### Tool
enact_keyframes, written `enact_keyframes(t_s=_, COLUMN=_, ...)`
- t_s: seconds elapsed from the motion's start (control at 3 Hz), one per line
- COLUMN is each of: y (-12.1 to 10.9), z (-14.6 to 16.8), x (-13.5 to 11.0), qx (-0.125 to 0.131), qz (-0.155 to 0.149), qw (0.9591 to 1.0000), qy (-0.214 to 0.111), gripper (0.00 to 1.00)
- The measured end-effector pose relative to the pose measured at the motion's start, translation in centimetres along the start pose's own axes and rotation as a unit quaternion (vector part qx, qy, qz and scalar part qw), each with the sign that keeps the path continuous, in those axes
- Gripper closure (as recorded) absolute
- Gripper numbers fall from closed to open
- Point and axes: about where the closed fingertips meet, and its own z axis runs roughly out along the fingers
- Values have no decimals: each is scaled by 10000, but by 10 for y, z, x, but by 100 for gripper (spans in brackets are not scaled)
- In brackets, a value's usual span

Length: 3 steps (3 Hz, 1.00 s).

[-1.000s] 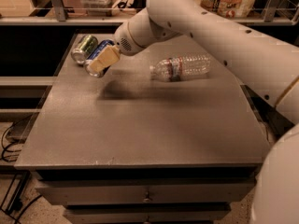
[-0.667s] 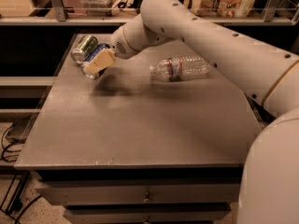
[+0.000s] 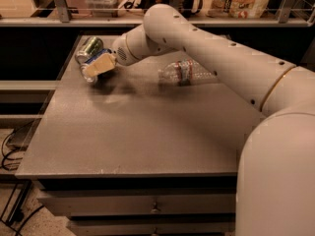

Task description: Move pepsi can near green can

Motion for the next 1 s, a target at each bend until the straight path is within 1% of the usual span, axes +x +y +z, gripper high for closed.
enact_keyframes(t_s=0.33, y=1, z=10, x=-3, qx=-56, qz=136, qw=9998, qy=-160, gripper=12)
enact_keyframes(t_s=0.67, y=2, z=12, x=-3, qx=-70, qz=128, qw=9998, qy=-146, gripper=0)
enact_keyframes(t_s=1.0, y=2, z=12, x=-3, qx=-71, qz=128, qw=9998, qy=-145, gripper=0)
